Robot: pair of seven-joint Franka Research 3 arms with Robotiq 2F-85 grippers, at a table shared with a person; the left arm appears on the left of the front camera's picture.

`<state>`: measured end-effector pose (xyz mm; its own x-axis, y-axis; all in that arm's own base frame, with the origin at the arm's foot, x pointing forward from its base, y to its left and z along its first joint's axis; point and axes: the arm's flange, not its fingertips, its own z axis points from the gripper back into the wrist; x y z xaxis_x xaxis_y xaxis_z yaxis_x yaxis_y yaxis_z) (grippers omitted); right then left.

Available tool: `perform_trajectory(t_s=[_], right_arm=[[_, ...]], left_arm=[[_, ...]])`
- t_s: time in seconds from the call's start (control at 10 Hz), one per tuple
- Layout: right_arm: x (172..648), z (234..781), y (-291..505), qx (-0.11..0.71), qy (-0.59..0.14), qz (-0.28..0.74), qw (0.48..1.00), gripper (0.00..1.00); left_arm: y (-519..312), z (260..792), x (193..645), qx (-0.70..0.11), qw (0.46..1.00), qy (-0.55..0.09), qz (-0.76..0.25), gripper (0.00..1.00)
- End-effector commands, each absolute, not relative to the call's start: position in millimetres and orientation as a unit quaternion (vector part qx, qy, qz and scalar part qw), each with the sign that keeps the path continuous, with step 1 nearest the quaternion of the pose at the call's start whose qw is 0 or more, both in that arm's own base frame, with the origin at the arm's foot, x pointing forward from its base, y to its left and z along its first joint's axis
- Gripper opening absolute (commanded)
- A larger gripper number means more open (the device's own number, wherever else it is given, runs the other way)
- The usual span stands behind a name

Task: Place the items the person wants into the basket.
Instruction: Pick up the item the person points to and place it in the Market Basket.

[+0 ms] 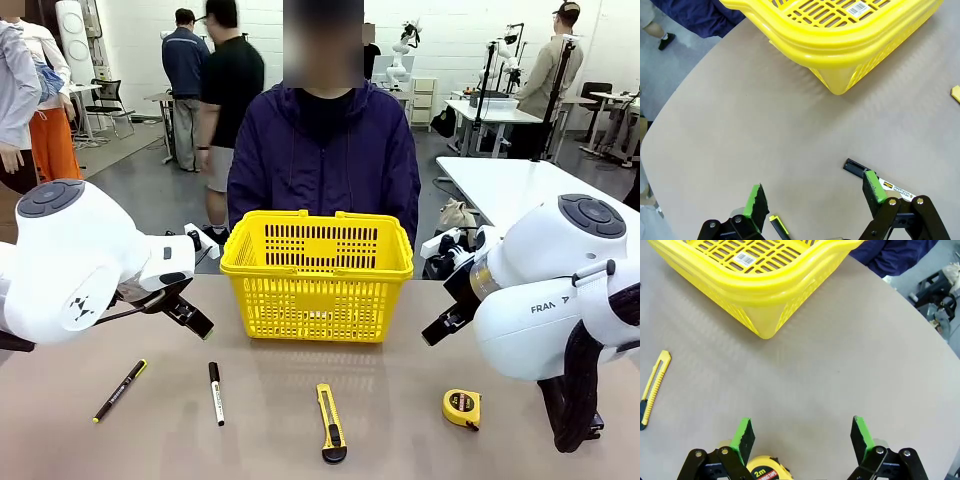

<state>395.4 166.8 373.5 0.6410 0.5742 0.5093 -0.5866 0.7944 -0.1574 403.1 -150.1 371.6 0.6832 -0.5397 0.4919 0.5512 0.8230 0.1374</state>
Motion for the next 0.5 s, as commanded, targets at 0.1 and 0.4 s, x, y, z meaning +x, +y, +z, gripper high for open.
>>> perform_trajectory(t_s=[0.1, 0.4], right_arm=[[395.4, 373.5, 166.9, 0.011, -0.277, 0.321, 0.906, 1.0], [395.4, 373.5, 166.9, 0.011, -0.277, 0.321, 0.906, 1.0]], left_arm=[[-150.0, 371.6, 403.2, -0.011, 0.917, -0.265, -0.297, 1.0], [-150.0, 371.6, 403.2, -0.011, 0.917, -0.265, -0.297, 1.0]])
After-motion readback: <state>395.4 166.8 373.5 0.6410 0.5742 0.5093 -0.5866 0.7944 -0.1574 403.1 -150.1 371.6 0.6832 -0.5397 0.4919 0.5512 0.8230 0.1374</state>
